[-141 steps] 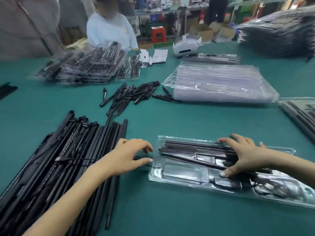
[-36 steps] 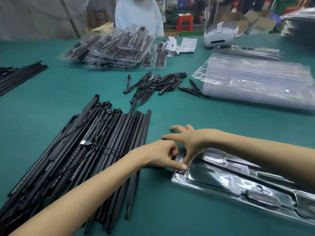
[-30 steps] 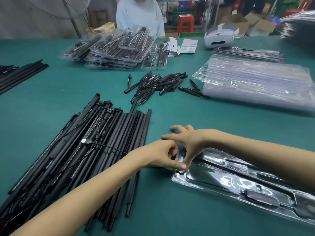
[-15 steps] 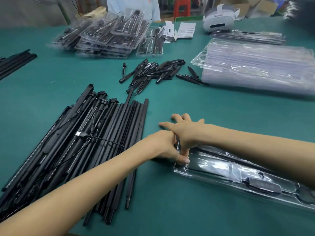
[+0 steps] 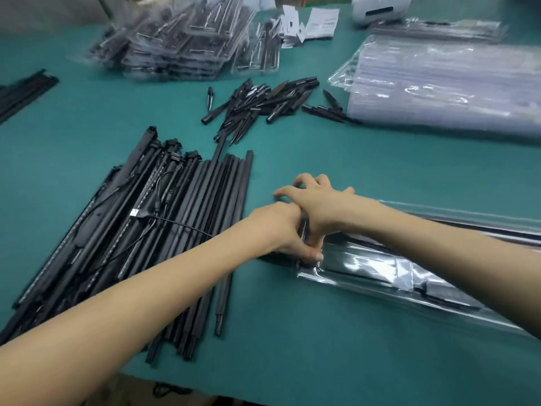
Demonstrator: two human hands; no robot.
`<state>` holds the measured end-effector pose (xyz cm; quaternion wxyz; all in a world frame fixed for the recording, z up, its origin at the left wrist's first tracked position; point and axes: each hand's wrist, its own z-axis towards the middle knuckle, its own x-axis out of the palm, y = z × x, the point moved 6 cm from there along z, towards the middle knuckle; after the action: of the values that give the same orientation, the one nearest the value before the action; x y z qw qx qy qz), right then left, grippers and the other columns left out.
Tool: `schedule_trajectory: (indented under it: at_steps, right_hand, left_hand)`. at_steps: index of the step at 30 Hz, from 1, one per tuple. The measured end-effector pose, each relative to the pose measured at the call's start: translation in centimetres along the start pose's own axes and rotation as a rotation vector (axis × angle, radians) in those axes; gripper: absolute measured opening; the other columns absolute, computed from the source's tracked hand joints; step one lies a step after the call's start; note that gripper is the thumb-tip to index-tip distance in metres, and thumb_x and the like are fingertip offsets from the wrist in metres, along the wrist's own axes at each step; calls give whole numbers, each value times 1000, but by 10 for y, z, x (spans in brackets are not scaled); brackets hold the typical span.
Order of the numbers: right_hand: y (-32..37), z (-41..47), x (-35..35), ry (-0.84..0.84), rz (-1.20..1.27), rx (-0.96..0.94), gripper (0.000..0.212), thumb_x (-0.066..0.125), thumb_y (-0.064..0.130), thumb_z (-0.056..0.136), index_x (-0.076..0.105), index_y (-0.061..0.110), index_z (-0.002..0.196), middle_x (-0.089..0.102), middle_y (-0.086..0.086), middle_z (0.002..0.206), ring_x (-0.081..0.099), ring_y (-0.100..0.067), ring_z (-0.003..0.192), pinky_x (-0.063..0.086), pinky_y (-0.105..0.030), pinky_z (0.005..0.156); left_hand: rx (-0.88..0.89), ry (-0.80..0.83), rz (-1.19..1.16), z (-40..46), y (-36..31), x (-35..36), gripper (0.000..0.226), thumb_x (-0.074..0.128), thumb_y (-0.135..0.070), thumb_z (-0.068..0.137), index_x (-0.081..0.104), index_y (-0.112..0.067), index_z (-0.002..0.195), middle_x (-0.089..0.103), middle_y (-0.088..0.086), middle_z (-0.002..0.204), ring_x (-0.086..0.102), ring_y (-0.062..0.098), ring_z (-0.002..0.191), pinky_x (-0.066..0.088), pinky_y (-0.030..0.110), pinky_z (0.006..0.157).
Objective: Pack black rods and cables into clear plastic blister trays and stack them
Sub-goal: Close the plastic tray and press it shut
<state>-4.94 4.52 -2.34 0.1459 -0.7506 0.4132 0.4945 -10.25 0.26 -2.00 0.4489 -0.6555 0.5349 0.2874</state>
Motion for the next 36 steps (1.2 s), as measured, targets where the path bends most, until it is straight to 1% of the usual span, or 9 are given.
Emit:
schedule_trajectory:
  at_steps: [5, 9, 14, 17, 19, 24, 27, 32, 36]
  right_hand:
    - [-23, -8, -1, -56, 52, 74, 112, 87, 48, 54, 20, 41, 143, 19, 2, 142, 17, -22, 133, 34, -61, 97]
    - [-28, -11, -1, -87, 77, 84, 105, 85, 59, 49, 31, 35, 136, 27, -1, 131, 24, -24, 127, 36, -50, 98]
    - [-31, -18, -13, -15, 147, -6, 94, 79, 60, 62, 31, 36, 139, 38, -5, 133, 37, -26, 124, 32, -40, 106]
    - [-30, -26, -12, 20, 397, -138, 64, 65, 44, 87, 37, 24, 140, 54, -1, 109, 51, -12, 97, 39, -16, 84]
    - [-31, -31, -11, 24, 558, -182, 50, 61, 31, 93, 42, 19, 137, 56, 2, 93, 51, -7, 81, 40, -11, 71]
    - [-36, -31, -8, -87, 613, -232, 45, 64, 26, 91, 47, 20, 132, 56, -20, 118, 50, -14, 95, 41, -35, 99]
    - [-33, -30, -8, -126, 512, -248, 46, 62, 34, 92, 46, 26, 134, 53, -9, 125, 49, -17, 111, 36, -40, 106]
    - [-24, -38, -11, -235, 211, -292, 47, 58, 58, 85, 43, 54, 129, 31, 12, 146, 25, -14, 131, 20, -44, 105]
    - [-11, -33, -11, -83, -94, -369, 43, 57, 57, 87, 51, 47, 128, 32, 19, 149, 11, -10, 140, 7, -54, 110]
  left_hand:
    - [-81, -87, 90, -18, 1, 7, 51, 57, -63, 82, 65, -13, 92, 66, 1, 88, 53, 20, 82, 32, 32, 70]
    - [-54, -64, -184, -29, 4, 6, 35, 69, -44, 80, 62, -10, 88, 69, 5, 90, 62, 22, 87, 47, 34, 74]
    - [-46, 120, -718, -30, 4, 8, 23, 64, -9, 86, 42, -15, 86, 64, -5, 52, 62, 8, 52, 41, 13, 51]
    - [-102, 104, -828, -30, 3, 13, 15, 64, -5, 75, 50, -9, 77, 60, 2, 48, 60, 15, 45, 40, 19, 52]
    - [-117, 96, -800, -32, 1, 18, 10, 62, -9, 69, 61, -3, 77, 61, 2, 55, 56, 15, 45, 36, 26, 59]
    - [-97, -7, -906, -35, -1, 19, 15, 48, 9, 86, 52, -6, 87, 52, -1, 70, 50, 2, 44, 40, 14, 45]
    - [-116, -31, -901, -38, -1, 19, 15, 47, 8, 86, 48, -7, 87, 49, 1, 68, 46, -1, 36, 35, 9, 39]
    - [-132, -67, -839, -37, -1, 18, 11, 50, 0, 88, 51, -11, 87, 53, -2, 71, 45, 8, 52, 33, 11, 41]
    - [-142, -40, -863, -39, -1, 23, 10, 55, -5, 82, 48, -11, 79, 53, 1, 63, 46, 6, 50, 27, 16, 44]
